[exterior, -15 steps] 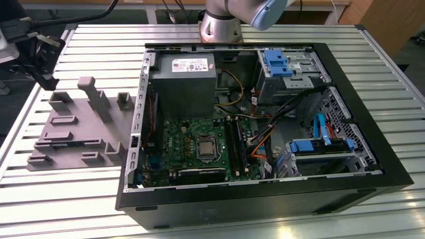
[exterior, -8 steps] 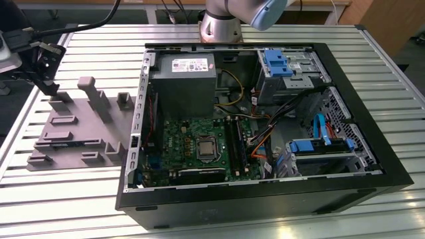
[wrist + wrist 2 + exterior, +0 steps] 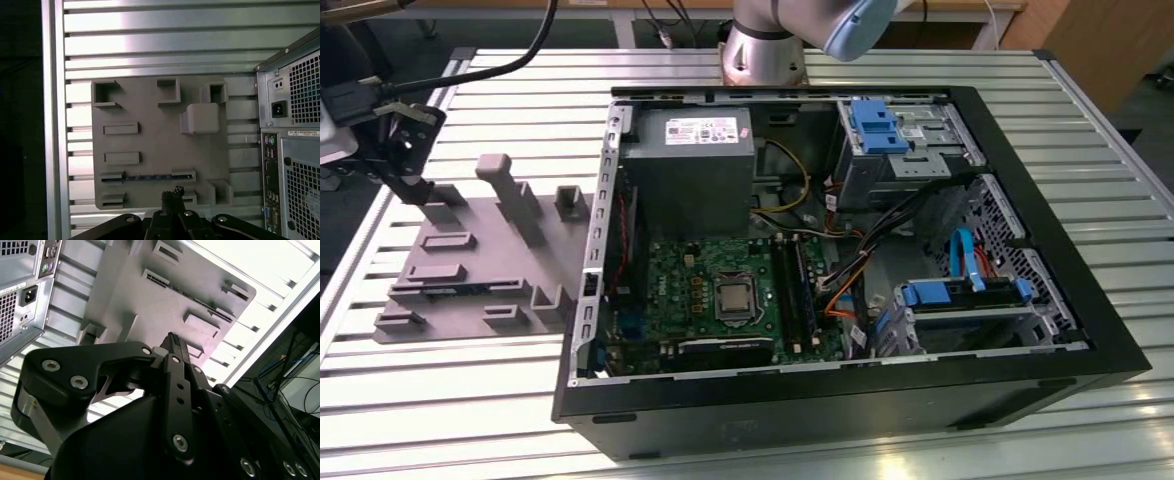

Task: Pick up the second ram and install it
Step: 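Reach for the second ram, then pick up the second ram and move it above second insertion slot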

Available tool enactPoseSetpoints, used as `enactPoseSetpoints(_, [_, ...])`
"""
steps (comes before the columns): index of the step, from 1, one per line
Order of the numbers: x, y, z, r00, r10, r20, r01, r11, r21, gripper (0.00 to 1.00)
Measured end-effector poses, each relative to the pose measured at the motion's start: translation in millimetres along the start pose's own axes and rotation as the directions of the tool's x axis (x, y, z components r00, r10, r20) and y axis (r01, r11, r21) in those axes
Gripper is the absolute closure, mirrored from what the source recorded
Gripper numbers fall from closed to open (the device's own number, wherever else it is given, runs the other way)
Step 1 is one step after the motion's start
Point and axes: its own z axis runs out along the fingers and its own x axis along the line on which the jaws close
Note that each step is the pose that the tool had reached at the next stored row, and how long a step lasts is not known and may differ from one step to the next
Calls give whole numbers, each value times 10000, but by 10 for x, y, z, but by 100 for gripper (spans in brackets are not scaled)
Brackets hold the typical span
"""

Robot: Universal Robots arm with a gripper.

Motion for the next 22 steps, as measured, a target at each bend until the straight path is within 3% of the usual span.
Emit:
enactPoseSetpoints(8, [135,-8,-1,10000,-3,47,3,10000,-2,89])
enactPoseSetpoints(22, [146,-9,-1,10000,-4,47,4,10000,-2,89])
